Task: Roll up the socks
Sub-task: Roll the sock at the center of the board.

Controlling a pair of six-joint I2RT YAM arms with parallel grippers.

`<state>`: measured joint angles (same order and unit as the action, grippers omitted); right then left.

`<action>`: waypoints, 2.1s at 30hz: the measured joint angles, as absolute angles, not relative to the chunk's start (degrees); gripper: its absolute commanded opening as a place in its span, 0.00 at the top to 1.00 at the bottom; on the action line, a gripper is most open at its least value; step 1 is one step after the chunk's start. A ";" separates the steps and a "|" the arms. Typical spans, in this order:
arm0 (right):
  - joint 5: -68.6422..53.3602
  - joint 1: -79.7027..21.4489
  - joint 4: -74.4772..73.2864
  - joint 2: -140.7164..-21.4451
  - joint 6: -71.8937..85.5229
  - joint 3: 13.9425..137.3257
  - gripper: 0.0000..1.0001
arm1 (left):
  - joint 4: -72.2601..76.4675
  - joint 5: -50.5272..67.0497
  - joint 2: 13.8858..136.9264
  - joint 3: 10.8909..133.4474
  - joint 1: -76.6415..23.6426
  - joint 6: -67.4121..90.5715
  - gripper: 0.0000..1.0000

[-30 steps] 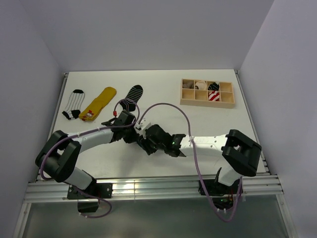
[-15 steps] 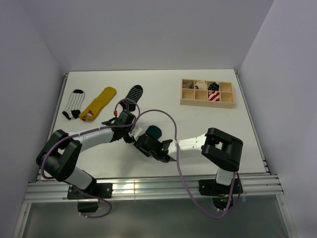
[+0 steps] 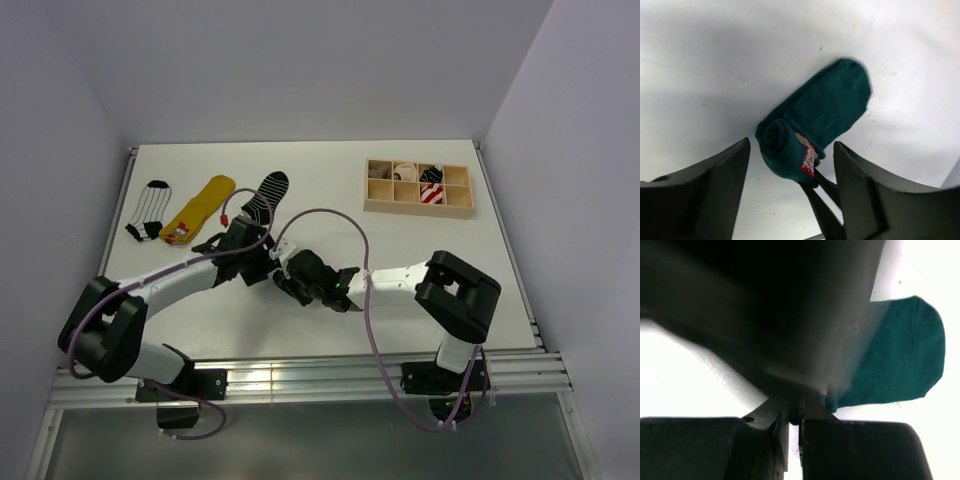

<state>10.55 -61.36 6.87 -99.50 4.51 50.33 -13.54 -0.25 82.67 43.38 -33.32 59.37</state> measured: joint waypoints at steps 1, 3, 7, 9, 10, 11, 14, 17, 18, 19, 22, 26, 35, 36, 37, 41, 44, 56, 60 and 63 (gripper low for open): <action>7.29 -59.90 6.85 -98.89 5.23 49.93 1.00 | -13.78 0.03 81.28 43.27 -32.62 59.61 0.25; 1.32 -56.82 7.38 -98.26 6.57 49.36 1.00 | -13.96 -0.75 78.24 42.83 -31.42 59.99 0.23; -14.06 -49.06 7.25 -98.52 9.65 49.19 1.00 | -12.69 -1.34 72.25 39.75 -30.00 62.06 0.23; -20.71 -46.35 7.33 -99.96 11.09 49.60 1.00 | -11.42 -1.15 71.09 37.89 -29.87 62.48 0.23; -24.16 -44.84 7.57 -101.01 12.10 50.11 1.00 | -10.98 -0.89 70.65 36.86 -29.85 62.67 0.24; -27.73 -43.35 7.73 -102.15 13.06 50.70 1.00 | -10.11 -0.43 70.35 35.57 -29.82 62.81 0.24; -37.26 -39.38 8.86 -105.41 16.23 51.79 1.00 | -8.34 0.89 70.24 32.53 -29.87 63.40 0.25; -45.74 -35.97 12.08 -108.71 20.47 51.86 1.00 | -7.01 1.76 70.24 30.70 -30.20 64.25 0.27; -48.23 -35.00 13.10 -109.84 21.82 51.88 1.00 | -6.52 1.93 70.24 30.35 -30.39 64.36 0.28; -49.95 -34.37 13.76 -110.72 22.70 51.96 1.00 | -6.17 2.02 70.26 30.24 -30.57 64.42 0.28; -55.02 -33.08 14.37 -113.71 24.97 53.34 1.00 | -4.21 2.37 70.83 30.24 -30.89 64.73 0.30; -59.44 -32.84 15.70 -116.20 27.79 53.84 1.00 | -1.54 3.22 73.82 30.24 -31.24 65.12 0.34; -62.65 -32.36 14.96 -118.32 29.98 54.87 1.00 | 2.48 3.64 80.73 30.79 -32.60 66.50 0.54; -62.52 -32.36 14.55 -118.24 29.85 54.96 0.98 | 2.87 3.64 81.45 31.07 -32.73 66.85 0.58; -62.33 -32.36 14.13 -118.13 29.69 55.05 0.95 | 3.25 3.66 82.06 31.31 -32.86 66.96 0.65; -59.24 -32.38 11.29 -115.57 28.27 54.61 0.66 | 4.10 3.99 83.81 32.25 -33.10 67.24 0.71; -53.54 -33.26 8.78 -110.72 25.82 52.95 0.52 | 3.84 4.47 84.77 33.30 -33.26 67.16 0.74; -7.75 -51.00 4.91 -88.29 13.67 45.43 0.43 | -9.34 3.38 86.00 41.47 -33.69 62.85 0.73; 1.21 -55.88 5.30 -86.83 10.63 44.51 0.42 | -12.25 2.74 86.04 43.29 -33.74 61.36 0.73; 5.58 -58.41 5.28 -87.59 8.75 44.86 0.42 | -13.34 2.72 86.15 43.70 -33.74 60.82 0.73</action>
